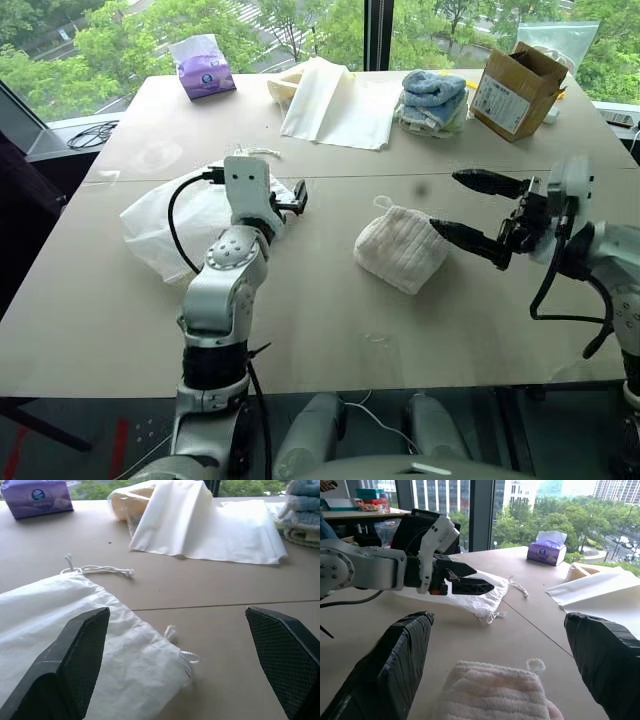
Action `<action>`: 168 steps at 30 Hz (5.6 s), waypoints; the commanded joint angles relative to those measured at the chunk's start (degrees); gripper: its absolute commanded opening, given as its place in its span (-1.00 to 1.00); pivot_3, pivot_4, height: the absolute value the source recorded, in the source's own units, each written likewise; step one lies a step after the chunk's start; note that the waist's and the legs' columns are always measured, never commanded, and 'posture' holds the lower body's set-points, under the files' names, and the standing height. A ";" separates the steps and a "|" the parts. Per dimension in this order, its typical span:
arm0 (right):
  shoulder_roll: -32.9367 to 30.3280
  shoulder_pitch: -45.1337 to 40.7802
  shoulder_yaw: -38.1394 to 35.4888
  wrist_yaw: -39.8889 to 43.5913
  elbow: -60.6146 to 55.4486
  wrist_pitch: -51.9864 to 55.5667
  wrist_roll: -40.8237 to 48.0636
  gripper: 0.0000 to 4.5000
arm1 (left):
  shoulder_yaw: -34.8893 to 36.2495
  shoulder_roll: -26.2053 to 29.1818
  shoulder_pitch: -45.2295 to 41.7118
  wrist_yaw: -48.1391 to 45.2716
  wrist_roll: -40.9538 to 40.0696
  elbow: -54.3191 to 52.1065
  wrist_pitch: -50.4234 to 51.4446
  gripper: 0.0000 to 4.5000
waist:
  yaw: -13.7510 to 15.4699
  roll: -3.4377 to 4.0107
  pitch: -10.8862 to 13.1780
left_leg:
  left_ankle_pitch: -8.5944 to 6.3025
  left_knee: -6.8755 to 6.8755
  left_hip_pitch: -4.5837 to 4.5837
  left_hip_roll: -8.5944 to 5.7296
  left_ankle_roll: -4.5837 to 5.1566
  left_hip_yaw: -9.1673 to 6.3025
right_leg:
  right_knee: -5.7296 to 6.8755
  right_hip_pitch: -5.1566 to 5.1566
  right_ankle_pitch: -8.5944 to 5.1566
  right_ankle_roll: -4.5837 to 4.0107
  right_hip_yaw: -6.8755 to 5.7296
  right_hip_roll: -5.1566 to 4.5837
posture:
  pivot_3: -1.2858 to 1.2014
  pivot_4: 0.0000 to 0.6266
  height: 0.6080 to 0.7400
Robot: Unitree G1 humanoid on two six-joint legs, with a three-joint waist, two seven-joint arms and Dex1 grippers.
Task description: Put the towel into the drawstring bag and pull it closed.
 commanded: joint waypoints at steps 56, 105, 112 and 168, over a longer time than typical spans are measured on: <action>1.83 2.08 -0.25 -3.78 -1.74 -2.58 -1.54 1.00 | -13.34 7.68 -4.57 -3.26 15.75 17.70 -19.64 -0.99 | -0.63 -0.15 0.01 | -0.01 0.81 -0.96 -0.21 0.03 0.13 | 0.99 -1.13 0.05 0.09 0.21 -0.32 | 0.03 -0.52 1.00; 10.38 -0.24 16.79 -16.55 10.37 8.11 -17.68 1.00 | 3.21 21.50 4.07 -29.34 -0.80 2.72 -26.67 -0.99 | -1.95 -0.08 -0.03 | -0.01 0.83 -0.89 -0.14 0.03 0.10 | 0.98 -1.09 0.05 0.08 0.16 -0.28 | 0.03 -0.52 1.00; 9.14 -3.35 24.85 -12.58 17.78 10.47 -24.21 1.00 | 2.93 21.78 3.94 -29.74 -0.41 2.77 -26.79 -0.99 | -1.98 -0.15 -0.10 | -0.01 0.83 -0.87 -0.13 0.03 0.09 | 0.98 -1.08 0.05 0.08 0.16 -0.28 | 0.03 -0.52 1.00; 18.36 -6.25 13.37 -21.09 2.33 25.81 -7.25 -0.97 | 1.63 15.44 -2.59 -45.04 -28.22 -0.51 -10.12 -1.00 | -1.95 -0.26 -0.73 | -0.03 0.41 -0.41 -0.07 0.04 -0.10 | 0.24 -0.41 0.05 0.07 -0.05 -0.27 | 0.03 -0.52 1.00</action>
